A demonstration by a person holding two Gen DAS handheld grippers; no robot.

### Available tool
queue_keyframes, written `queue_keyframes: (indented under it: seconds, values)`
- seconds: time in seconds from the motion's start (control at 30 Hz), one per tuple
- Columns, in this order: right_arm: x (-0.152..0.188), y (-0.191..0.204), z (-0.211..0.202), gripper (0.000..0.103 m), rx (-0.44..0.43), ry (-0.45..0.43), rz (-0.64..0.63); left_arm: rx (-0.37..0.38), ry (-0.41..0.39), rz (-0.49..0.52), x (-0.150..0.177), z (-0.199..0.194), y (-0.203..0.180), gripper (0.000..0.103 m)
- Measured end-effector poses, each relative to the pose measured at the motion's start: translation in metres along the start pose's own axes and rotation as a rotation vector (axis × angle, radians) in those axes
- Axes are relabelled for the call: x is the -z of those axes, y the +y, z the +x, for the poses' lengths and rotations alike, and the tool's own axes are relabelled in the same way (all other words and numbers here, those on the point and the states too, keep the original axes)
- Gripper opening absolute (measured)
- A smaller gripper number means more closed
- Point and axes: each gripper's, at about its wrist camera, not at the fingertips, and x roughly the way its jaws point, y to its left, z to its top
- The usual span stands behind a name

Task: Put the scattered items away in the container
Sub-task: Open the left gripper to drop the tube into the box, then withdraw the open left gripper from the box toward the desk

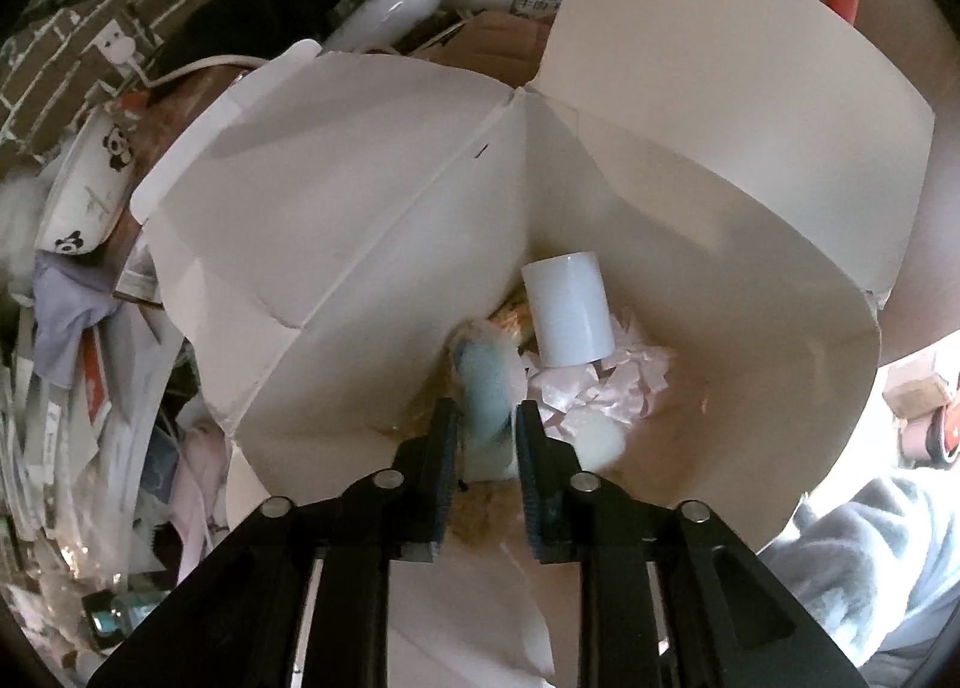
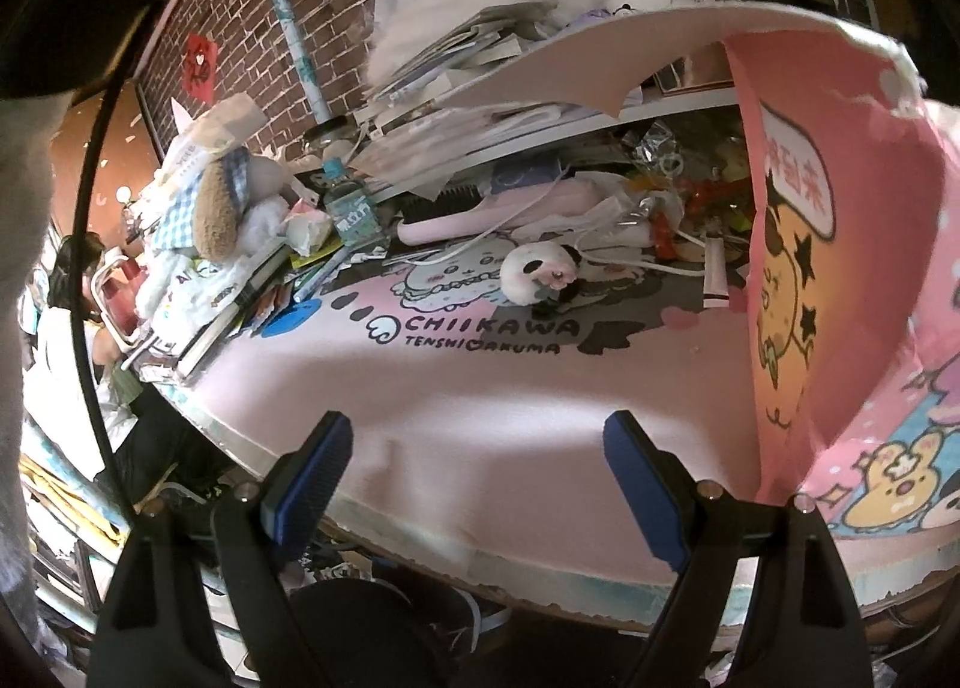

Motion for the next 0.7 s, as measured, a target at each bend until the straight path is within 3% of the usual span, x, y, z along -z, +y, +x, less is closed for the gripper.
queue_keyframes:
  seconds: [0.07, 0.13, 0.2, 0.27, 0.37, 0.57, 0.7]
  values:
    - [0.0, 0.0, 0.0, 0.084, 0.002, 0.002, -0.001, -0.005, -0.014, 0.002, 0.002, -0.003, 0.0, 0.04]
    - [0.0, 0.0, 0.001, 0.084, 0.002, 0.003, -0.002, -0.011, -0.042, 0.005, 0.004, -0.01, 0.0, 0.061]
    - [0.001, 0.0, 0.001, 0.084, 0.003, 0.007, -0.004, -0.017, -0.071, 0.004, 0.007, -0.018, 0.0, 0.072]
    - [0.001, 0.001, 0.003, 0.084, 0.004, 0.012, -0.008, -0.013, -0.102, 0.006, 0.01, -0.027, -0.001, 0.073]
    - [0.001, 0.003, 0.004, 0.084, 0.013, 0.013, -0.015, -0.023, -0.159, 0.003, 0.017, -0.042, -0.001, 0.087]
    - [0.001, 0.01, 0.006, 0.084, 0.052, 0.0, -0.041, -0.012, -0.288, -0.081, 0.033, -0.073, 0.016, 0.091]
    - [0.001, 0.016, 0.007, 0.084, 0.09, -0.025, -0.06, -0.058, -0.363, -0.145, 0.06, -0.095, 0.031, 0.097]
